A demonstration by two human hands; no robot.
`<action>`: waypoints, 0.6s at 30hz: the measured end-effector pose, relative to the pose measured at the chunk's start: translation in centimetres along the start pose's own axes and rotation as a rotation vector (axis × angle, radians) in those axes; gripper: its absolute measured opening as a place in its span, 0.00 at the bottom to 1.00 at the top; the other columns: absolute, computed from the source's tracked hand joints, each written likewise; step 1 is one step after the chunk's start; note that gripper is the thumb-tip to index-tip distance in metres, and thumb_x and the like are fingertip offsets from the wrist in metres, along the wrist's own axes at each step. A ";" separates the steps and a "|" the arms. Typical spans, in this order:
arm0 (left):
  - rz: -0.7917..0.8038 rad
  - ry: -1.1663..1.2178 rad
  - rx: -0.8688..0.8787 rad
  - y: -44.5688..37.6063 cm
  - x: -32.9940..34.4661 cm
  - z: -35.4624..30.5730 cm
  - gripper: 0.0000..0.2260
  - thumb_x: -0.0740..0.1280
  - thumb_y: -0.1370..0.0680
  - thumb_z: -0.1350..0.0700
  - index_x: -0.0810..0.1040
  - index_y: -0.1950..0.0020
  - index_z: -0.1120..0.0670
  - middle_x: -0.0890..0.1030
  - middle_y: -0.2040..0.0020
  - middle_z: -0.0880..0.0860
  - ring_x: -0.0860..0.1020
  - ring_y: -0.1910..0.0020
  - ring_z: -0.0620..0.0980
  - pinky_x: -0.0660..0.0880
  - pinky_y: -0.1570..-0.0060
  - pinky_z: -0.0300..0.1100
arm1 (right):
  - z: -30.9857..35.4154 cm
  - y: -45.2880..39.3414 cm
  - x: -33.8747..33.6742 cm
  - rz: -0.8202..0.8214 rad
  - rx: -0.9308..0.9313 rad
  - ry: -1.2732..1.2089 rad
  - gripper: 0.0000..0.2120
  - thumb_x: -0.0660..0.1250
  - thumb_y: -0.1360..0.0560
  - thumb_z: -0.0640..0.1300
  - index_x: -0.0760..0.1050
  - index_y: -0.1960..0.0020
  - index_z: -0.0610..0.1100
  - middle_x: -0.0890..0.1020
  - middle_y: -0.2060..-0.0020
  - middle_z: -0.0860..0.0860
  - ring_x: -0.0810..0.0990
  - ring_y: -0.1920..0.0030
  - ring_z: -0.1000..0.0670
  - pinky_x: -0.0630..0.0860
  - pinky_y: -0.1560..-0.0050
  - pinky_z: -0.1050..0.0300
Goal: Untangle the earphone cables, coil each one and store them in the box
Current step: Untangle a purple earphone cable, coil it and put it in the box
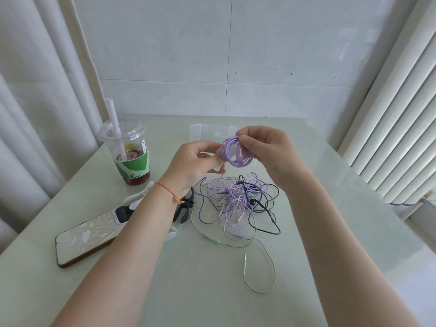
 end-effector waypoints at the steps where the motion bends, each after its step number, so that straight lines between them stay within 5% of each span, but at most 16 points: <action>1: 0.013 0.017 0.002 0.1 0.1 -0.1 0.06 0.71 0.26 0.65 0.81 0.50 0.58 0.79 0.65 0.59 0.81 0.67 0.50 0.79 0.60 0.39 | 0.1 0.0 -0.1 -0.024 -0.015 0.035 0.05 0.67 0.24 0.34 0.80 0.53 0.42 0.82 0.64 0.47 0.76 0.64 0.49 0.75 0.55 0.55; 12: 0.118 0.069 0.019 0.1 0.5 -0.2 0.15 0.72 0.31 0.54 0.82 0.47 0.57 0.79 0.53 0.55 0.79 0.63 0.53 0.79 0.56 0.43 | 1.3 0.3 -0.3 -0.093 -0.054 0.167 0.05 0.67 0.24 0.34 0.80 0.52 0.42 0.82 0.64 0.49 0.77 0.66 0.54 0.75 0.59 0.60; 18: 0.109 0.033 0.017 -0.1 0.5 0.0 0.12 0.72 0.27 0.57 0.81 0.45 0.60 0.78 0.57 0.57 0.79 0.62 0.54 0.80 0.53 0.48 | 1.6 0.4 -0.4 -0.074 -0.043 0.191 0.06 0.67 0.23 0.34 0.80 0.52 0.42 0.82 0.64 0.49 0.77 0.67 0.53 0.74 0.62 0.63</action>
Point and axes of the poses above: each hand's wrist, its own y-axis away from the middle knuckle, its own x-axis out of the palm, z = x × y, the point moved 5 cm from there along -y, towards the middle knuckle
